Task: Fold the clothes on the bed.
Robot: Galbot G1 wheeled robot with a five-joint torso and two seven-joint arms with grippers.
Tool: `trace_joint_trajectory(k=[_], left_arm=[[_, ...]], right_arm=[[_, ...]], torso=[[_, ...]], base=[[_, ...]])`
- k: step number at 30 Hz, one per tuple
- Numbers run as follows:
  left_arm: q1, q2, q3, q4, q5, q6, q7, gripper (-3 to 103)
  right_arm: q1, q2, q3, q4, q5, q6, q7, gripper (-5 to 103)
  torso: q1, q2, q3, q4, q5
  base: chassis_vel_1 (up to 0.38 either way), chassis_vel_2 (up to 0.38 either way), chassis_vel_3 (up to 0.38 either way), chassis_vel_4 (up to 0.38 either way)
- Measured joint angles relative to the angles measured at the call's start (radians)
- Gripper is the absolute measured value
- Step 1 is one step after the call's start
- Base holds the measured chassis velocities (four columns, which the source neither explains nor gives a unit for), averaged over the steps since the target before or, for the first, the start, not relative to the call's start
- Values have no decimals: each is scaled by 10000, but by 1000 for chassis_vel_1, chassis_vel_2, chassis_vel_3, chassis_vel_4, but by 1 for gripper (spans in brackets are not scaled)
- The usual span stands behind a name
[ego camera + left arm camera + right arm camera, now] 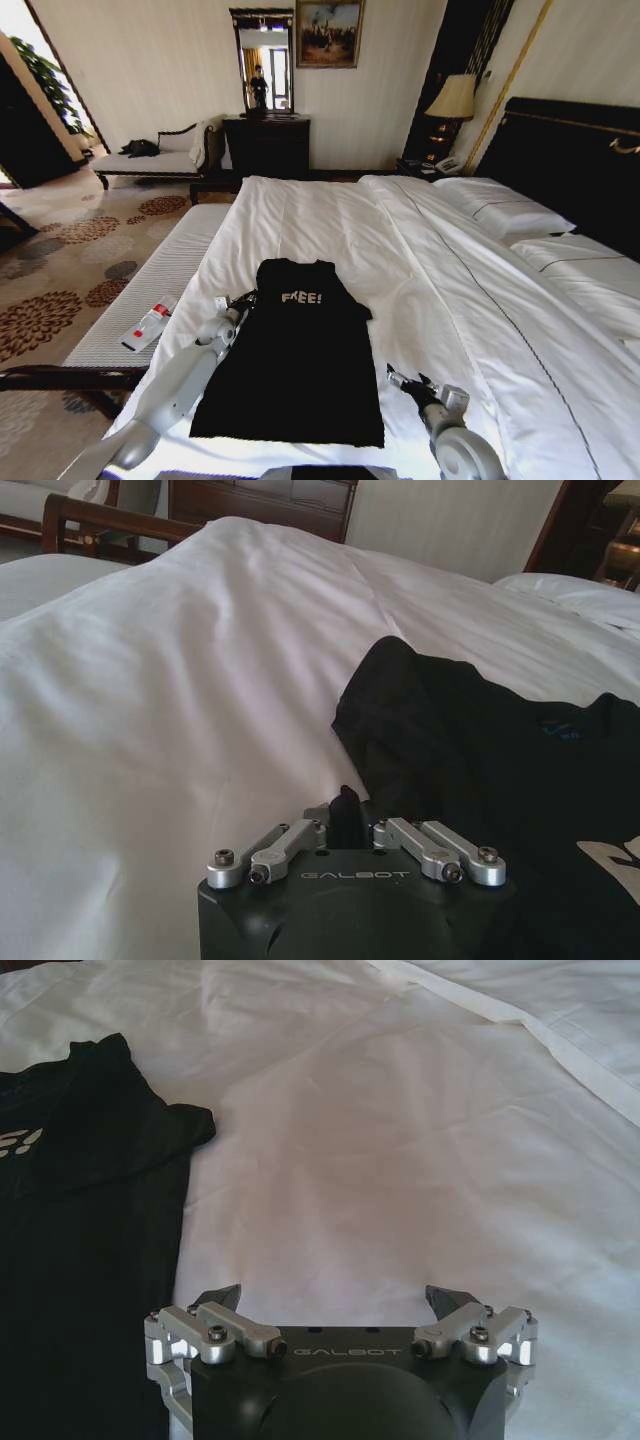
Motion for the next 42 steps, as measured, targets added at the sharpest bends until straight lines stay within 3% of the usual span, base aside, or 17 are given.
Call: trace_joint_trajectory(k=[2,4,7,29,42], left_arm=[[0,8,-19,0,0,-6,-15,15],[-12,24,-80,8,-6,-20,-55,4],[-34,34,-156,33,-24,-24,-105,1],[90,717,-1287,-241,-424,-223,-382,1],[-761,632,-997,488,-479,-212,-522,1]], right_arm=[[1,6,-3,-2,0,-1,6,100],[-4,28,-4,-4,-7,-3,17,100],[-28,42,1,-4,-14,-5,28,100],[117,178,-136,-15,112,-64,82,100],[110,234,-223,-57,130,-69,107,100]], torso=[[0,0,0,0,0],[0,0,0,0,0],[0,0,0,0,0],[0,0,0,0,0],[1,0,0,-3,2]], base=[[0,0,0,0],[0,0,0,0],[0,0,0,0],[0,0,0,0],[0,0,0,0]])
